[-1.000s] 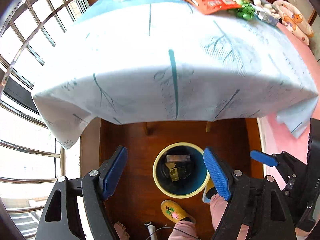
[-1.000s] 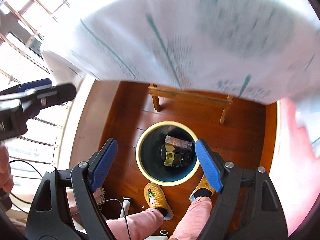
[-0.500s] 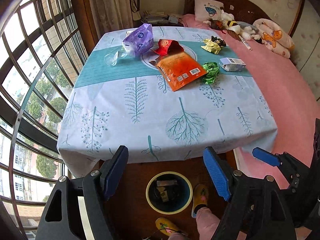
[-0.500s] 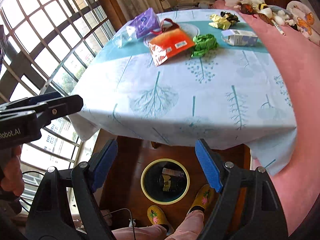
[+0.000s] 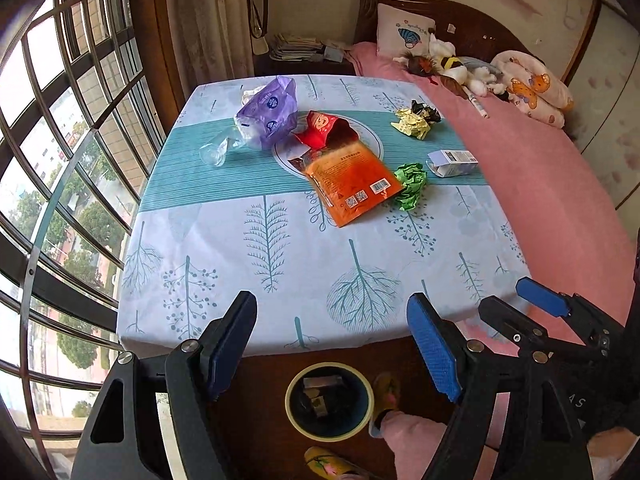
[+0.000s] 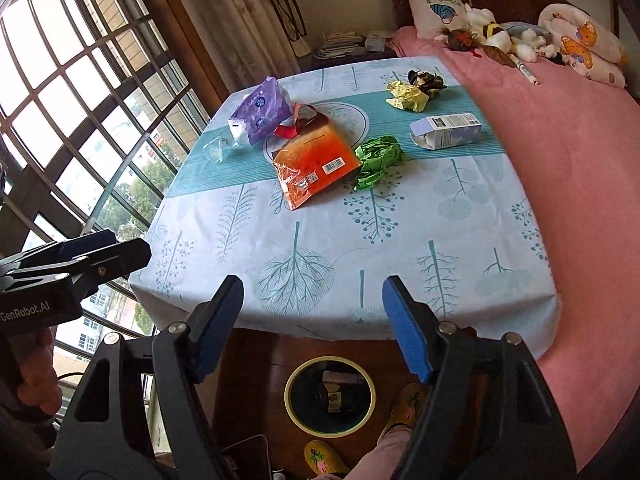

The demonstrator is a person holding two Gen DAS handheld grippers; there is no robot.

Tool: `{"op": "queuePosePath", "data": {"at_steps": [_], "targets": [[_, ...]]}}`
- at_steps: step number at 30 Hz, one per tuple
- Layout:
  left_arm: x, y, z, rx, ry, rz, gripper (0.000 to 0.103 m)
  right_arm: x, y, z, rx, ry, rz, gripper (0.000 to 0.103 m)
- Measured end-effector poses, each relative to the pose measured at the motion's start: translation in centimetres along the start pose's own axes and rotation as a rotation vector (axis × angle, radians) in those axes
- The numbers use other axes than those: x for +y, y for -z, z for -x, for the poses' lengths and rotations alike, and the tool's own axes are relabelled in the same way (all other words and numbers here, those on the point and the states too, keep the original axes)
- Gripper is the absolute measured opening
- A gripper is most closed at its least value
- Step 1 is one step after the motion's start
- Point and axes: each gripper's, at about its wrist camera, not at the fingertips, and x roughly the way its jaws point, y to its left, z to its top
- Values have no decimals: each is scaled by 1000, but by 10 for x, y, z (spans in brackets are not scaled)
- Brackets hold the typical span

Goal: Collect trash
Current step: 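Raise both tools back toward the table, then grasp the orange snack bag with the left tool while the right grasps the green wrapper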

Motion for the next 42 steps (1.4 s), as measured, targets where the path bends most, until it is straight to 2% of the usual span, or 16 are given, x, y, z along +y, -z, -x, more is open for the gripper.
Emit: {"op": "queuePosePath", "data": {"at_steps": [6, 9, 14, 19, 24, 29, 35, 42], "targets": [[7, -38, -55, 40, -17, 90, 79, -39, -48, -48, 47, -31, -70, 65], [12, -60, -87, 76, -38, 158, 79, -67, -77, -82, 101, -52, -132, 64], [13, -97, -141, 139, -75, 199, 79, -109, -119, -145, 200, -96, -233, 64], [17, -125, -189, 191, -78, 280, 79, -137, -146, -206, 295, -133, -317, 64], [21, -141, -222, 218, -96, 326, 79, -145, -158, -250, 384, -185, -337, 63], [29, -147, -248, 249, -85, 377, 79, -147, -165, -274, 417, -219, -323, 41], [30, -152, -272, 275, -42, 428, 79, -136, -176, -278, 419, -203, -189, 36], [14, -159, -295, 292, 5, 428, 79, -136, -177, -281, 433, -230, -141, 36]]}}
